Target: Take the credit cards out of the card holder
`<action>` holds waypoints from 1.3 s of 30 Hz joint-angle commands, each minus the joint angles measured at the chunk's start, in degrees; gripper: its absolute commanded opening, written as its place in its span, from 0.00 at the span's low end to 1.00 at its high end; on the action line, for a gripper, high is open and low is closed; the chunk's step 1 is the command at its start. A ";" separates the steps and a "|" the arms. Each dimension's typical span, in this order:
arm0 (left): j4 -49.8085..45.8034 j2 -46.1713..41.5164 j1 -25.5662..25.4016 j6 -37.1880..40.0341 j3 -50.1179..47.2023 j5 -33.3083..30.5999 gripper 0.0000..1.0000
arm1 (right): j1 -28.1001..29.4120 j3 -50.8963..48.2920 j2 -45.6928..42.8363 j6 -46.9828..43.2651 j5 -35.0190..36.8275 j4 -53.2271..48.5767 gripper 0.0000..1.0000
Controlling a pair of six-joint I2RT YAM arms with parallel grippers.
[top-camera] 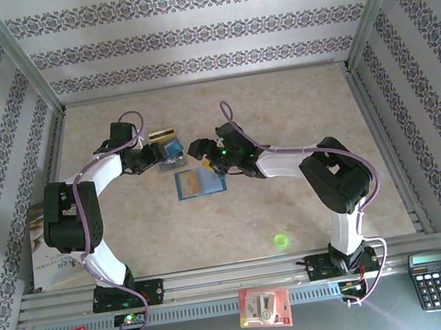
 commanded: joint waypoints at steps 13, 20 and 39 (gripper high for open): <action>7.43 0.69 0.54 -2.63 -1.47 9.80 0.66 | 0.58 1.26 0.64 1.81 4.13 0.32 0.77; 11.98 1.85 -0.11 -5.53 -2.96 13.95 0.64 | 0.78 2.69 2.55 4.26 4.48 0.51 0.70; 27.20 4.66 -1.24 -14.57 -8.12 21.28 0.56 | 2.31 12.50 8.64 4.81 10.99 -4.82 0.49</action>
